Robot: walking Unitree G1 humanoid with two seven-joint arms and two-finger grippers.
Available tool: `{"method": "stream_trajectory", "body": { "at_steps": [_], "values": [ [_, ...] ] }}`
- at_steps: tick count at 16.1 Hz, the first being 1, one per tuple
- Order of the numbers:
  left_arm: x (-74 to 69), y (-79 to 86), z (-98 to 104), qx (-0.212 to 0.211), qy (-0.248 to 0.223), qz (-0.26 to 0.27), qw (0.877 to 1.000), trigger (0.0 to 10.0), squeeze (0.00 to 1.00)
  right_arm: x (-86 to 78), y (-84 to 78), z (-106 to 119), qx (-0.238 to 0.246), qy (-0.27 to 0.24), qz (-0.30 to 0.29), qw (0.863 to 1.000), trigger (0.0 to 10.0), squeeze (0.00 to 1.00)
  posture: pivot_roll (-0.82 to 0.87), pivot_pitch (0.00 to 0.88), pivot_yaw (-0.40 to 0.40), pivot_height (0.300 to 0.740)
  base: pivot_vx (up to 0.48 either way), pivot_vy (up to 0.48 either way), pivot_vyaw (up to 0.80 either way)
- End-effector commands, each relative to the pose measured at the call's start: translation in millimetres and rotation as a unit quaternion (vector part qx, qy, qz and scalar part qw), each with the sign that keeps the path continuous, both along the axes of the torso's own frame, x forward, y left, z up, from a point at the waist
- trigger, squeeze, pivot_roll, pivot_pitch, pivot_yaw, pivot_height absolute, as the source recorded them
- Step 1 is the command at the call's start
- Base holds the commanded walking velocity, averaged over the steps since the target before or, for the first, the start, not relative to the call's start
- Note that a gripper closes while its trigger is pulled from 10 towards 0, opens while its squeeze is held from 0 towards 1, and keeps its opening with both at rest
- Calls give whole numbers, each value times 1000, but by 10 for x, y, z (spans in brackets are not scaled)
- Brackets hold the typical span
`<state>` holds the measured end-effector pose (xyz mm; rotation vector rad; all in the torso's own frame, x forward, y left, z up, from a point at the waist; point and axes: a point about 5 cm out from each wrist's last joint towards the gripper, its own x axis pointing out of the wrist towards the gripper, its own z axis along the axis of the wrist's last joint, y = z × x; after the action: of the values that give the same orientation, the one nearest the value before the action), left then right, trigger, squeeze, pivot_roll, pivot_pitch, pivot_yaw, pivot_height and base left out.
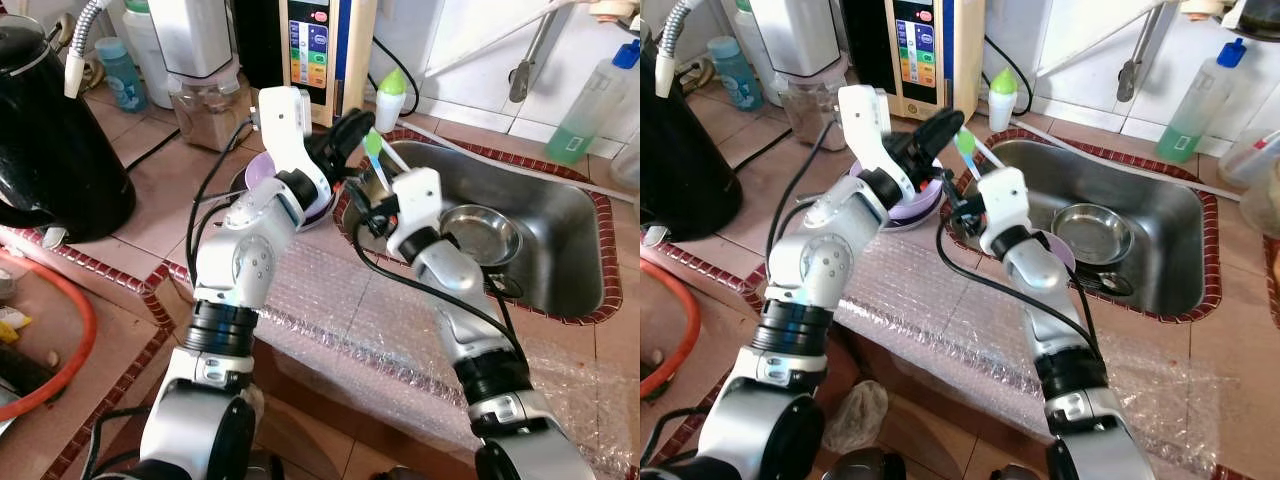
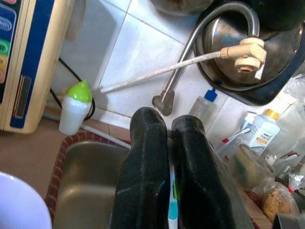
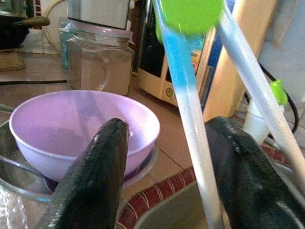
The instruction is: Kitchen organization
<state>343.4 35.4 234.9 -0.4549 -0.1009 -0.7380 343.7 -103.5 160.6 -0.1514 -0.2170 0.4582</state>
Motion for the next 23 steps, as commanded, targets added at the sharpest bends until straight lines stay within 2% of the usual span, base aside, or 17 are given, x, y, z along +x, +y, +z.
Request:
{"method": "stream_trajectory", "body": {
  "at_steps": [1, 7, 13, 14, 15, 17, 19, 20, 23],
  "values": [
    [-30, -12, 27, 9, -9, -3, 1000, 0, 0, 47, 27, 42, -5, -4, -4, 1000, 0, 0, -26, 10, 49, 740, 0, 0, 0],
    [16, 69, -221, 58, 0, 35, 998, 0, 0, 180, -49, 142, 0, 2, -15, 1000, 0, 0, -24, 5, 44, 740, 0, 0, 0],
    [38, 103, -357, 81, 4, 52, 995, 0, 0, 171, -63, 79, -14, 29, 15, 999, 0, 0, -27, 6, 45, 740, 0, 0, 0],
    [40, 105, -370, 84, 4, 54, 995, 510, 0, 176, -66, 84, -15, 29, 16, 999, 0, 0, -27, 6, 45, 740, 0, 0, 0],
    [37, 105, -410, 90, 5, 57, 994, 2941, 0, 204, -95, 104, -17, 33, 18, 999, 0, 0, -27, 7, 46, 740, 0, 0, 0],
    [35, 106, -432, 96, 5, 57, 994, 4039, 0, 236, -133, 112, -25, 37, 15, 999, 0, 0, -25, 8, 46, 740, 0, 0, 0],
    [39, 110, -431, 100, 3, 57, 993, 10000, 0, 259, -164, 104, -34, 41, 11, 999, 0, 0, -25, 8, 46, 740, 0, 0, 0],
    [45, 123, -432, 100, 4, 59, 993, 10000, 1000, 279, -185, 93, -44, 43, 6, 998, 0, 0, -25, 8, 46, 740, 0, 0, 0],
    [17, 147, -372, 115, -22, 44, 992, 10000, 1000, 368, -337, -21, -85, 67, -34, 994, 0, 0, -14, 14, 45, 740, 0, 0, 0]
  ]
}}
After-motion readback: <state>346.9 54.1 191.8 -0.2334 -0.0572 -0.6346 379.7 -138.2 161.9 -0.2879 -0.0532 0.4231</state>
